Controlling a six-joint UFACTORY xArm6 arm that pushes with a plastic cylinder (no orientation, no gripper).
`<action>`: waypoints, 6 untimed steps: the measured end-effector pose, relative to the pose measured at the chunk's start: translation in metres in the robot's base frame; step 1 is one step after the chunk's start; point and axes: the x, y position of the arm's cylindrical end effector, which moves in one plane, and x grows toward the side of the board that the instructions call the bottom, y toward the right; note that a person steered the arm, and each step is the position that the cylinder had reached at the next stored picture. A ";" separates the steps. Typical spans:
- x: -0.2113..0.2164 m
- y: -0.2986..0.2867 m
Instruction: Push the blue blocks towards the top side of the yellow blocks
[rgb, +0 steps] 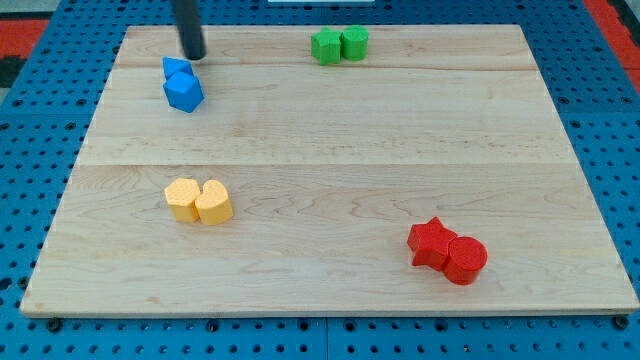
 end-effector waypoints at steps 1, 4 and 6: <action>0.069 -0.043; 0.048 -0.013; 0.071 0.000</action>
